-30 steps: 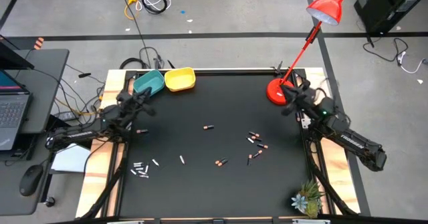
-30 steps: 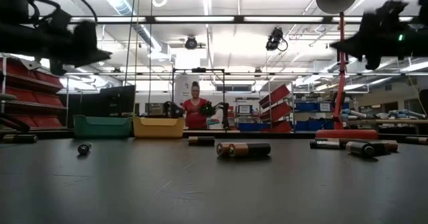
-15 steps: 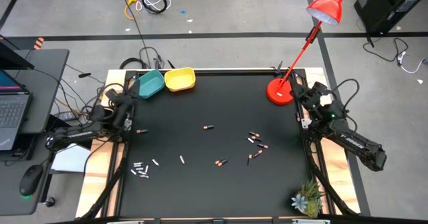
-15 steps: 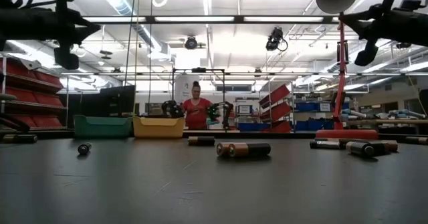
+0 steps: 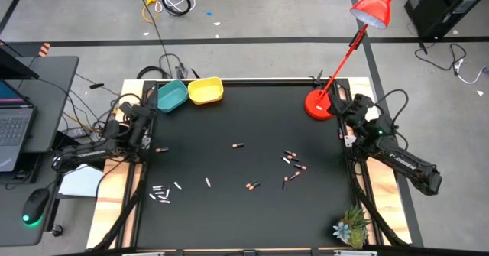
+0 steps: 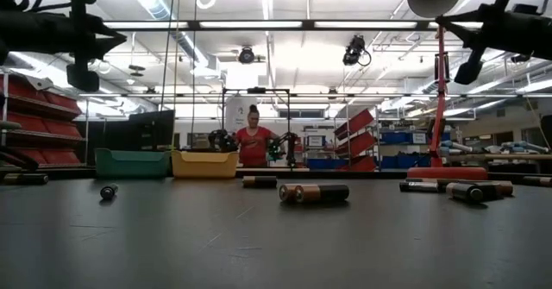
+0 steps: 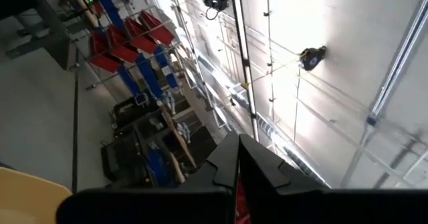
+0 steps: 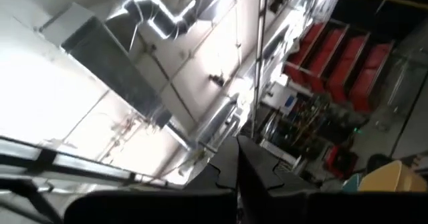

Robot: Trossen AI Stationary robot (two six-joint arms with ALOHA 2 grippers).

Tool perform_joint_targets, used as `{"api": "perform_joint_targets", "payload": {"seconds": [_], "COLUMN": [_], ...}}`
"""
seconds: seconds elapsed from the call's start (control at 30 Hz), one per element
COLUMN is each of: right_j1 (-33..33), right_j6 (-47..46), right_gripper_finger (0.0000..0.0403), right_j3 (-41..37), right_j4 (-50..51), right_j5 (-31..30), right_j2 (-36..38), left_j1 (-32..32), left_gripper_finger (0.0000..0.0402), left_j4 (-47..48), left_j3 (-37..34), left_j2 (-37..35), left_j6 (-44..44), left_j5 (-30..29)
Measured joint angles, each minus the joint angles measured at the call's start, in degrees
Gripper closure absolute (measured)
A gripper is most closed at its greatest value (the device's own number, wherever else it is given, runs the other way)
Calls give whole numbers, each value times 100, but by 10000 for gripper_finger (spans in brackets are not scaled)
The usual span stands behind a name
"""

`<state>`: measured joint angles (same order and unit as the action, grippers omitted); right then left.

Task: Sort batteries
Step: Put the black battery into the yellow bin

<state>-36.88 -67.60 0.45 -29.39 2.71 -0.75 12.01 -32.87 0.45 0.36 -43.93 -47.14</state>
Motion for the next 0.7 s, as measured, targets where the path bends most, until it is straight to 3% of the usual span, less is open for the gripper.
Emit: {"api": "perform_joint_targets", "payload": {"seconds": [0.13, 0.27, 0.37, 0.53, 0.6, 0.7], "right_j1": [81, 334, 500, 851, 1042, 1332], "right_j6": [201, 1517, 2498, 4052, 4583, 5002], "right_gripper_finger": [395, 395, 395, 374, 348, 299], "right_j3": [589, 2107, 3326, 4718, 4940, 4977], "right_j4": [798, 3255, 4929, 7030, 7332, 7458], "right_j5": [219, 408, 476, 862, 1110, 1325], "right_j2": [-228, -1026, -1919, -3413, -3853, -4430], "left_j1": [0, 0, 0, 0, -1, -4], "left_gripper_finger": [378, 378, 378, 378, 378, 377], "left_j4": [56, -6, -56, -47, 2, 378], "left_j3": [0, 0, 0, 51, 157, 465], "left_j2": [0, 0, 0, 1, 4, 47], "left_j6": [17, 25, 21, 26, 167, 466], "left_j5": [-474, -1289, -1397, -210, 357, 732]}}
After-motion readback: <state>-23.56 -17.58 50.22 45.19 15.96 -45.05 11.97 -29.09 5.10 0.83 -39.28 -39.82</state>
